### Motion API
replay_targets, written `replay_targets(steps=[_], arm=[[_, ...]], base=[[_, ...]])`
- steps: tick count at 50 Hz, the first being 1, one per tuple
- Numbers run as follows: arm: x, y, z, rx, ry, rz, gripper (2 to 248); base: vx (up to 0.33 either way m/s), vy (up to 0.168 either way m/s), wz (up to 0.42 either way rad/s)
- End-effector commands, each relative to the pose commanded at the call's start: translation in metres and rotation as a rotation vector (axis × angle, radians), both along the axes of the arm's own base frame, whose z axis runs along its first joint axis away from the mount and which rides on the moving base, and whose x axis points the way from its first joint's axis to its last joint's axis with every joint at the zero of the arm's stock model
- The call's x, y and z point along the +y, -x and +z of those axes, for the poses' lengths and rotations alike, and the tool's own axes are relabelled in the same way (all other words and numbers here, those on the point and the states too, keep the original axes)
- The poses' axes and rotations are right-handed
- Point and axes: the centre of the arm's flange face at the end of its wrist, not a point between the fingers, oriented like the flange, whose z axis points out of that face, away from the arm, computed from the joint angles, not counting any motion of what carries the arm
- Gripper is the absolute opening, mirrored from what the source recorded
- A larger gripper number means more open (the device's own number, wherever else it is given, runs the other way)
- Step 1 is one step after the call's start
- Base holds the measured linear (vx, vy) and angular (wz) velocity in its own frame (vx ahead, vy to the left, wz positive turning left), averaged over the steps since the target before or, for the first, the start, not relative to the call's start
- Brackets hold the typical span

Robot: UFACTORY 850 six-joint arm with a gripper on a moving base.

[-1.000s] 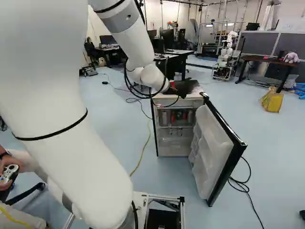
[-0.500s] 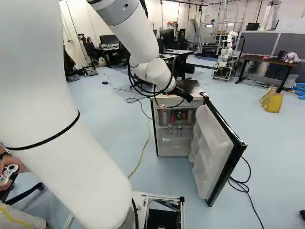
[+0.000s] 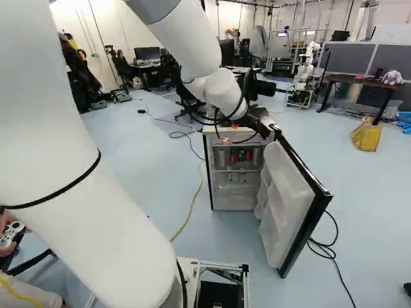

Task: Grab a drink from the fridge

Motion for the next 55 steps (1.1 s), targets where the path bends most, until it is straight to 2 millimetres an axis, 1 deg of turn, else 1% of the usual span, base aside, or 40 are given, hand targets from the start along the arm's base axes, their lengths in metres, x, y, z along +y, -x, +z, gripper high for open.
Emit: replay_targets(steps=[9, 15, 40, 55], arm=[[-0.013, 0.002, 0.010, -0.018, 0.010, -0.027, 247], [-0.023, 0.003, 0.013, -0.023, 0.013, -0.046, 247], [-0.066, 0.001, 0.014, -0.025, 0.015, -0.120, 247], [-0.091, 0.004, 0.013, -0.020, -0.014, -0.179, 247]], base=[[0.000, 0.000, 0.000], [0.000, 0.000, 0.000], [0.000, 0.000, 0.000], [0.000, 0.000, 0.000]])
